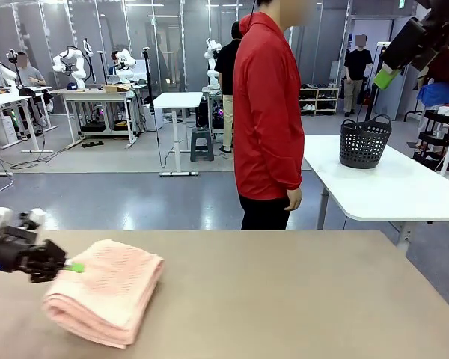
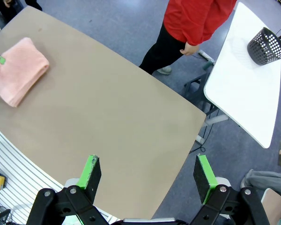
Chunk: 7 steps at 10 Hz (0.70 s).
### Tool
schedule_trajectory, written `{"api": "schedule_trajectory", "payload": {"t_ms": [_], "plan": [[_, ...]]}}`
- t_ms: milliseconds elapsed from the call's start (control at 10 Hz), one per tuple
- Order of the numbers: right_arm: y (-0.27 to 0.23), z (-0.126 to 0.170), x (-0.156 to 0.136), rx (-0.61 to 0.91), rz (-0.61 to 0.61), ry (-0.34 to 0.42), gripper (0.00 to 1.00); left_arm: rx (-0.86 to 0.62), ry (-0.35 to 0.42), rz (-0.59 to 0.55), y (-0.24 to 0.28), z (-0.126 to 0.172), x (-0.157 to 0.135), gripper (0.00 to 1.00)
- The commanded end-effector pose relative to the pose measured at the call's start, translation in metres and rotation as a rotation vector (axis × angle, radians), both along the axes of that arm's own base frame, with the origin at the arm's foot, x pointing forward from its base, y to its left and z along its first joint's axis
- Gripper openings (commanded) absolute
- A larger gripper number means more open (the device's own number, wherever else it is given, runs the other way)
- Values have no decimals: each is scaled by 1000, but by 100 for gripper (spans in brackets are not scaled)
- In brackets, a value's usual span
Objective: Fold the towel.
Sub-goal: Pick up the 100 cm Hotel Towel and place it on the left side of the table.
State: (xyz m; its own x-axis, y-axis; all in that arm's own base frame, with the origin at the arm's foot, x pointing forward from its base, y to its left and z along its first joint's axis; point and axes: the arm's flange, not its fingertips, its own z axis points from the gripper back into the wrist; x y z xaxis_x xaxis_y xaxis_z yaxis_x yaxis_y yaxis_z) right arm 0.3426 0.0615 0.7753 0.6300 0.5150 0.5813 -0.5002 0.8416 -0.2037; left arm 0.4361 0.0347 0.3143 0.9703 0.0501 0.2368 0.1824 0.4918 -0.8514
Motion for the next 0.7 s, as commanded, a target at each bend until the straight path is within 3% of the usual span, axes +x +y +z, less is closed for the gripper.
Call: {"api": "schedule_trajectory", "payload": {"t_ms": [0,300,600], "plan": [[0,0,-1,1,-1,4,100,-17,-45,-32,56,7,6,12],[0,0,-1,1,-1,4,100,33,-98,-1,128,6,2,12],[0,0,-1,1,-1,4,100,85,-109,38,155,2,-1,12]]}}
